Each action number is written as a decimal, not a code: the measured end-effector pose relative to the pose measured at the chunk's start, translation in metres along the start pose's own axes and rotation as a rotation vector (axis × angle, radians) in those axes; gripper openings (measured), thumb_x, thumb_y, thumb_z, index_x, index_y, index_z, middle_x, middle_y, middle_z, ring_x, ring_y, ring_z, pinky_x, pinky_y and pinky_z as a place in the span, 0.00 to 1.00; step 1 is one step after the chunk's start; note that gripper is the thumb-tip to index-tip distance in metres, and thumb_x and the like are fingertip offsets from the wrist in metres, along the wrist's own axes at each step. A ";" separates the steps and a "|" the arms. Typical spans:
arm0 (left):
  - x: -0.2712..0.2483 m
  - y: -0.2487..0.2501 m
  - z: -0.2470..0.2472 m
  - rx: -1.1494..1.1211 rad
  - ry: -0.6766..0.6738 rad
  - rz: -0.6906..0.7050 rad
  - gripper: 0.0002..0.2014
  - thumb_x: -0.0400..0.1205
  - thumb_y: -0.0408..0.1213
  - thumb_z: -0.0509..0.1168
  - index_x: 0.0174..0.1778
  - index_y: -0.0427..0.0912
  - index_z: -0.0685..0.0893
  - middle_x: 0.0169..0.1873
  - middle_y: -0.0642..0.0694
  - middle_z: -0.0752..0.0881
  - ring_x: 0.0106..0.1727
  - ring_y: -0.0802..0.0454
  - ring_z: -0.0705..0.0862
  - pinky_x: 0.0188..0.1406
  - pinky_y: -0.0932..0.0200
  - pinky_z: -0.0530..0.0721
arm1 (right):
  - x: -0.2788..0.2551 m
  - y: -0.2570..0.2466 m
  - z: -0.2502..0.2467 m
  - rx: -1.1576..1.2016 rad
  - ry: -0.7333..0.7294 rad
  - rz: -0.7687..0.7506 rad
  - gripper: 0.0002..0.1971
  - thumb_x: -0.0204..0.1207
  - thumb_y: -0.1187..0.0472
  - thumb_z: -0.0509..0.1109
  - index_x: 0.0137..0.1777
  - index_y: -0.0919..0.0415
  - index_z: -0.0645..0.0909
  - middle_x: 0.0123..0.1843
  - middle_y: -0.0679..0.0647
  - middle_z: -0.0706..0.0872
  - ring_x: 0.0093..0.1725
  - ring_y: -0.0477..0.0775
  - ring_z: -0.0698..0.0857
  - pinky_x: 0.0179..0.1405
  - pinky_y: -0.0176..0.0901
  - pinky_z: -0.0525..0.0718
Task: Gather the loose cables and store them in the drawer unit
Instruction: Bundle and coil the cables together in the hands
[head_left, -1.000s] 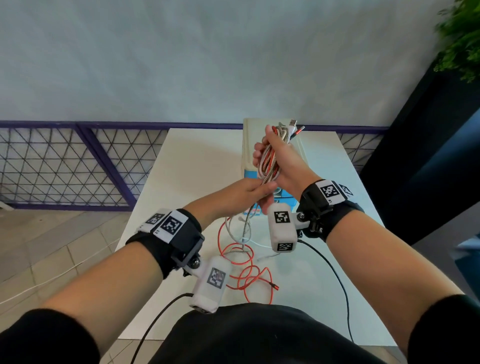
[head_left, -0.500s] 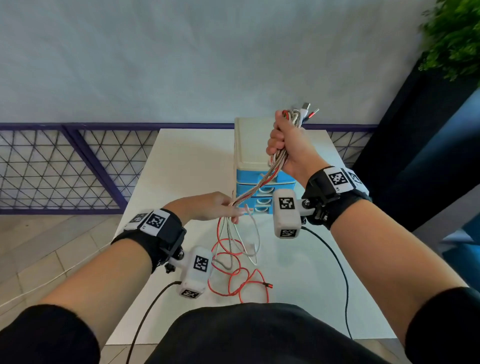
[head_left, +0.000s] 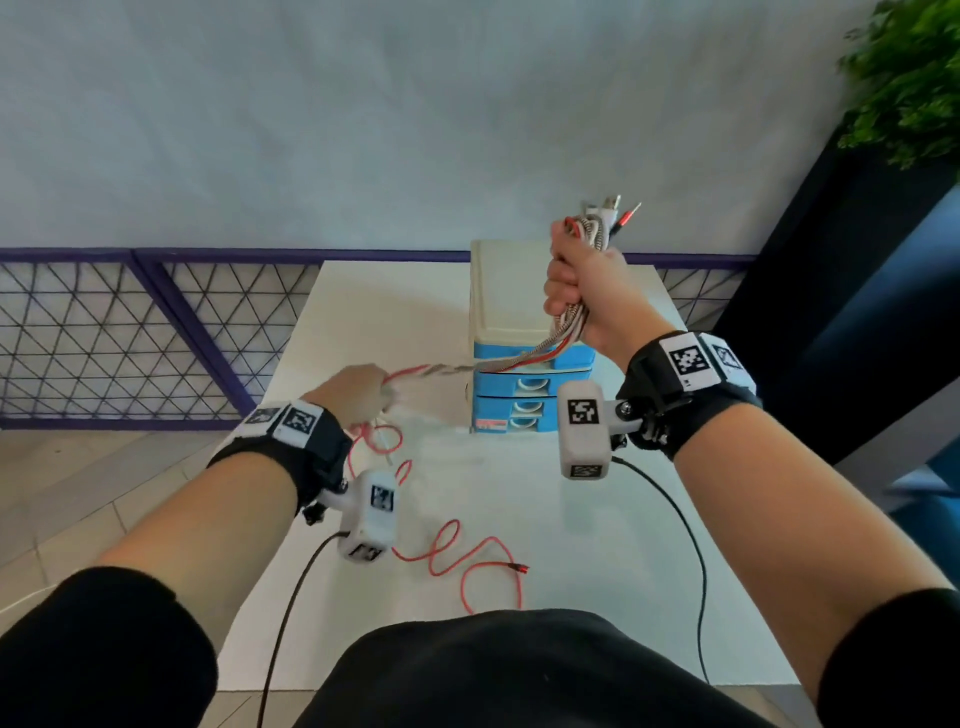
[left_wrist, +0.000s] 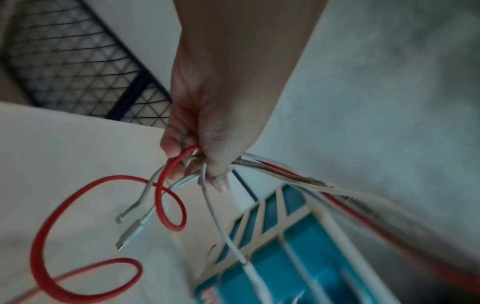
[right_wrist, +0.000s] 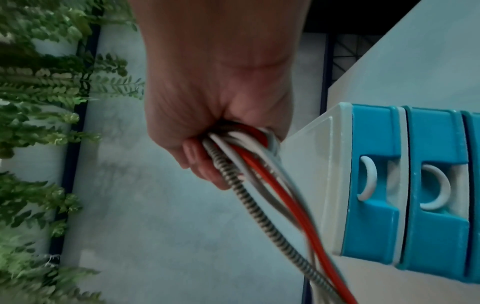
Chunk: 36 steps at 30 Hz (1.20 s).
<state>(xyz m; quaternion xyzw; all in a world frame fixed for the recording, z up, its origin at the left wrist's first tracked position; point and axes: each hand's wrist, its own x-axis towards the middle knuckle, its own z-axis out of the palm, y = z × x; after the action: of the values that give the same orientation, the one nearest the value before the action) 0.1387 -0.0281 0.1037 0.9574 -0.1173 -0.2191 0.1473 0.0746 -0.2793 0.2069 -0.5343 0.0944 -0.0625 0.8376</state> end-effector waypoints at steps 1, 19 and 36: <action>0.003 0.001 -0.008 -0.070 0.078 0.003 0.12 0.83 0.41 0.61 0.41 0.35 0.81 0.27 0.43 0.86 0.26 0.46 0.87 0.24 0.59 0.83 | -0.001 0.003 0.002 -0.034 -0.024 0.006 0.16 0.82 0.55 0.66 0.34 0.54 0.68 0.20 0.46 0.62 0.16 0.42 0.62 0.14 0.34 0.67; -0.032 0.082 -0.025 -0.095 -0.100 0.497 0.38 0.71 0.63 0.69 0.76 0.53 0.67 0.78 0.47 0.68 0.78 0.51 0.67 0.75 0.54 0.66 | -0.006 0.048 0.015 -0.097 -0.086 0.061 0.17 0.82 0.55 0.67 0.33 0.55 0.69 0.21 0.48 0.66 0.18 0.46 0.70 0.20 0.39 0.77; -0.028 0.055 -0.012 -0.865 -0.385 0.385 0.21 0.85 0.54 0.49 0.37 0.42 0.73 0.25 0.53 0.66 0.25 0.55 0.69 0.60 0.49 0.79 | 0.009 0.009 -0.017 -0.058 0.007 0.050 0.16 0.83 0.54 0.65 0.34 0.54 0.69 0.20 0.46 0.69 0.17 0.44 0.70 0.18 0.36 0.76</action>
<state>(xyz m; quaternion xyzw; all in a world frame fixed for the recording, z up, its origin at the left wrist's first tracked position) 0.1110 -0.0681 0.1433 0.7121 -0.2153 -0.3890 0.5433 0.0791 -0.2922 0.1908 -0.5558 0.1126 -0.0406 0.8226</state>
